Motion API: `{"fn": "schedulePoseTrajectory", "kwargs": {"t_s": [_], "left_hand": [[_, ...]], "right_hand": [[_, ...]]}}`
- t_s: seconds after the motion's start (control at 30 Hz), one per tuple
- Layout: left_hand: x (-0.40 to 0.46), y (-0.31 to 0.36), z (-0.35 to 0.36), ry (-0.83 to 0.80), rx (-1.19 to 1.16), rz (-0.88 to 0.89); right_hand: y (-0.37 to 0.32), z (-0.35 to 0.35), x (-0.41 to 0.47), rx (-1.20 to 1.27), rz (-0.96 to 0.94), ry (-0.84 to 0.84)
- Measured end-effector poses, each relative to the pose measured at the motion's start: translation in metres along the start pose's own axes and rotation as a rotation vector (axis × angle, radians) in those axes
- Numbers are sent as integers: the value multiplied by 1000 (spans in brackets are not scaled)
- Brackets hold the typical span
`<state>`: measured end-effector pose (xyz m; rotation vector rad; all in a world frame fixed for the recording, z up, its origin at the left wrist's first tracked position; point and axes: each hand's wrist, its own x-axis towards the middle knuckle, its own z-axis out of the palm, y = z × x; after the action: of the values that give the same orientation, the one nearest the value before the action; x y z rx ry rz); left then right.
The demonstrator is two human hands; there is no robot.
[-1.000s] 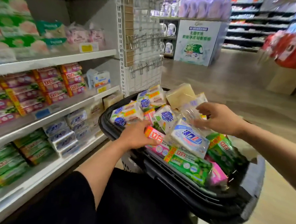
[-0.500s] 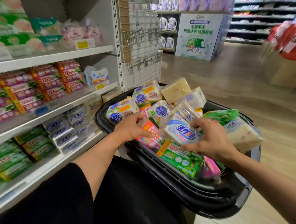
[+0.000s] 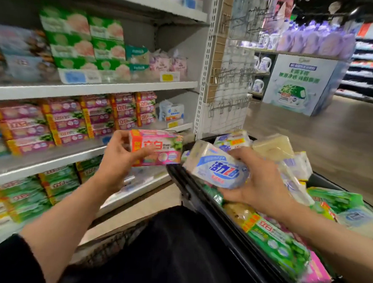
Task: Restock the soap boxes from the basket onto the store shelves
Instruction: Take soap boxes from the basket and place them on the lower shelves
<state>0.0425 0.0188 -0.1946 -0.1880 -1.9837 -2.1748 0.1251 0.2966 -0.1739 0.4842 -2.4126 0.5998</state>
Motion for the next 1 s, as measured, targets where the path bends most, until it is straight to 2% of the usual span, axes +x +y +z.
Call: {"fn": "schedulePoseTrajectory", "kwargs": {"t_s": [0.13,0.23,0.43,0.63,0.8,0.9,1.0], "left_hand": [[1,7,-92,186,76,13],[-4,-12,-154,295,127,-44],[1,-60,-207,365,231,-188],[29,-110,-227,352,222,-303],[55,-154,-234,378,174,-327],[63,-187,-230,389,132,-353],[71,-219,-219,370,97,-402]], "right_hand": [[-42,65,50,-19,-205,-76],[-69,122,76,-152,-330,-136],[-64,224,108,-230,-527,-391],[-30,301,131,-287,-554,-527],[-3,348,147,-298,-560,-456],[20,379,142,-297,-455,-417],[40,403,140,-309,-299,-459]]}}
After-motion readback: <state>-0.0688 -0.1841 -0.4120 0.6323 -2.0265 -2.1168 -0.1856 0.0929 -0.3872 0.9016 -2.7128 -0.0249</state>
